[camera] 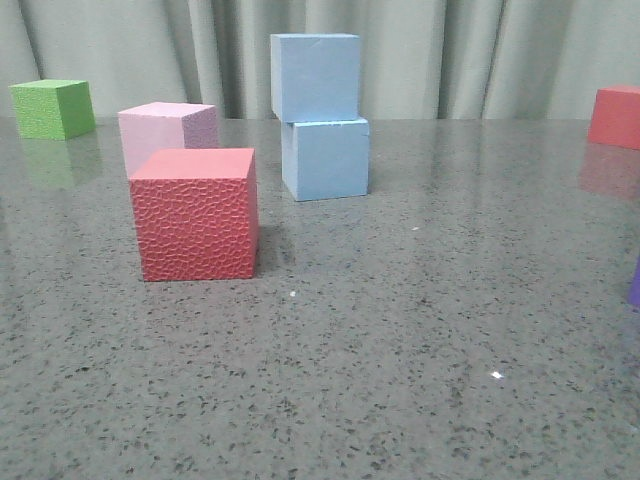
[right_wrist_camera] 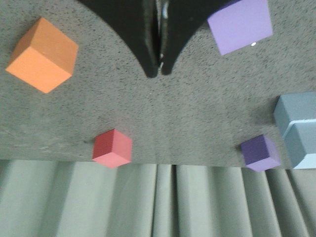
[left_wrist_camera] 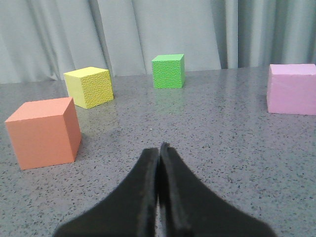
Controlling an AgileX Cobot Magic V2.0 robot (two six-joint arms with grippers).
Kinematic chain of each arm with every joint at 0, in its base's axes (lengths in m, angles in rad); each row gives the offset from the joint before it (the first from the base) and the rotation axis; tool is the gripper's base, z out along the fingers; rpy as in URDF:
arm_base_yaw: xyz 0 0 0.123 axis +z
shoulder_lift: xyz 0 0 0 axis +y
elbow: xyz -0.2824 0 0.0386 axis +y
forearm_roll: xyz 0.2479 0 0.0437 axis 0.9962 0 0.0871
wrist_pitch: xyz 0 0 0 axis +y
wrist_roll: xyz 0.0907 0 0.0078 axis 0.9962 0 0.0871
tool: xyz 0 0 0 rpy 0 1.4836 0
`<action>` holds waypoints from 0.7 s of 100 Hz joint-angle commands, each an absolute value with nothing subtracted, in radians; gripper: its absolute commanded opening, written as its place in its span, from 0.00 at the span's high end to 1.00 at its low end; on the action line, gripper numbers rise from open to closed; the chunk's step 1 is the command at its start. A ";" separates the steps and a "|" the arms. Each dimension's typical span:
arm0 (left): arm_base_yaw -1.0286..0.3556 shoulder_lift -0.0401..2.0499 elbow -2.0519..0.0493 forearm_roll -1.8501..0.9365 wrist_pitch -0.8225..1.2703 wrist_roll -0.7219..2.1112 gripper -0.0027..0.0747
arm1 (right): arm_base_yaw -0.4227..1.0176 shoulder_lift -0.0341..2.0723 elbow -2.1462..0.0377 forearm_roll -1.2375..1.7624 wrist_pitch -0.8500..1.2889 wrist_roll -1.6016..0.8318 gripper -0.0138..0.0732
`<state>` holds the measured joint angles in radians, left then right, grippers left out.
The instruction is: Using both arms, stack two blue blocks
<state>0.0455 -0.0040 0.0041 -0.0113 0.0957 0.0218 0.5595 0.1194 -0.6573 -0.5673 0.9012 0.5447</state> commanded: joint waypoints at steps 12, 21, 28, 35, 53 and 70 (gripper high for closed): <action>0.045 -0.039 0.028 -0.020 0.023 0.010 0.99 | 0.423 0.136 -0.657 -0.543 0.652 0.432 0.91; 0.045 -0.039 0.028 -0.020 0.023 0.010 0.99 | 0.345 0.136 -0.621 -0.448 0.515 0.304 0.91; 0.045 -0.039 0.028 -0.020 0.023 0.010 0.99 | 0.277 0.136 -0.584 -0.352 0.422 0.229 0.91; 0.045 -0.039 0.028 -0.020 0.023 0.010 0.99 | 0.211 0.135 -0.540 -0.245 0.334 0.168 0.91; 0.045 -0.039 0.028 -0.020 0.023 0.010 0.99 | 0.078 0.134 -0.388 -0.072 0.052 0.093 0.91; 0.045 -0.039 0.028 -0.020 0.023 0.010 0.99 | 0.007 0.117 -0.223 -0.048 -0.139 0.096 0.91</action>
<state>0.0455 -0.0040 0.0041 -0.0113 0.0957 0.0218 0.0364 0.1194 -0.2609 -0.0646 0.0208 0.1075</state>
